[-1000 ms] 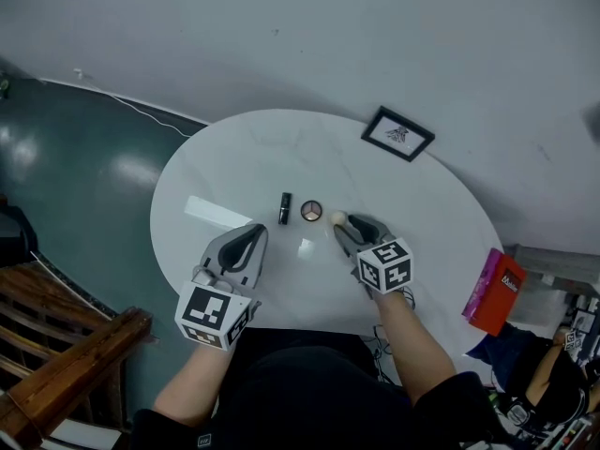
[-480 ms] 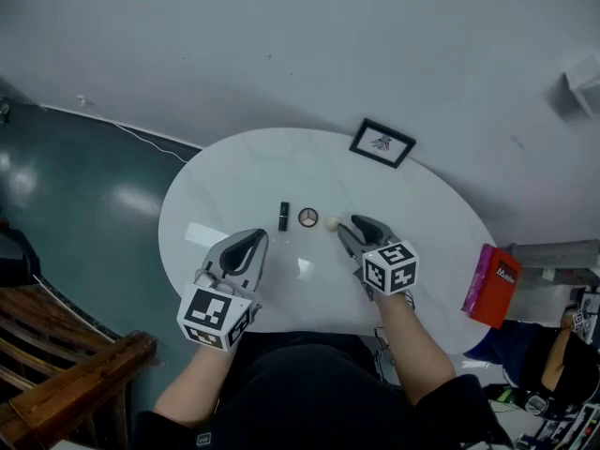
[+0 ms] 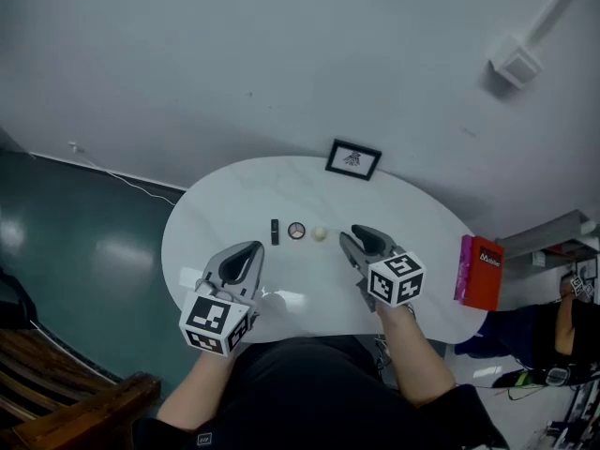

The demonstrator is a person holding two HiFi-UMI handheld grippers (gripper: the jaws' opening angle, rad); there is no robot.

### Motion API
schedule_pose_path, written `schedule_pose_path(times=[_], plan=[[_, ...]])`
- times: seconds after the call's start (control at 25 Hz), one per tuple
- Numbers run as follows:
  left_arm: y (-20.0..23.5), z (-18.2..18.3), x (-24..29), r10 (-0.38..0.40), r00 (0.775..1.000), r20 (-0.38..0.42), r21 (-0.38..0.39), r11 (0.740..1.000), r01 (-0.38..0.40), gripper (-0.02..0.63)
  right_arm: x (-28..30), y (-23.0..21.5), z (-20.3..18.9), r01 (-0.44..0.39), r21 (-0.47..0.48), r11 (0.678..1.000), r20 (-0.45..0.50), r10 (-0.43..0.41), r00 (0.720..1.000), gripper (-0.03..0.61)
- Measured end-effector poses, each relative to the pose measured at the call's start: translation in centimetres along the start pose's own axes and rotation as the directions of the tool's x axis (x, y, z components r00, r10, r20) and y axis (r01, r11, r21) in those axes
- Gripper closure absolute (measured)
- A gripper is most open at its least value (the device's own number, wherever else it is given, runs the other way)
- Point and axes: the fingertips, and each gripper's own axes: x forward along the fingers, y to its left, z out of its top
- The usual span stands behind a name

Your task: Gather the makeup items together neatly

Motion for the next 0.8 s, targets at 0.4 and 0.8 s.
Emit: schedule_pose_path(times=[0.4,0.8], plan=[[-1.7,3.2,-1.2,0.011,0.999,0.042,0.039,0.999,-0.013,0.597,-6.2,1.4,6.0,0.0,-0.062,0.998,0.179,0.011,0.984,0.478],[-7.8,5.0,1.4,0.089,0.995,0.055,0.06,0.994,-0.092,0.597,-15.3,-0.6,6.9,-0.06,-0.095,0.994,0.279,0.084,0.957,0.509]])
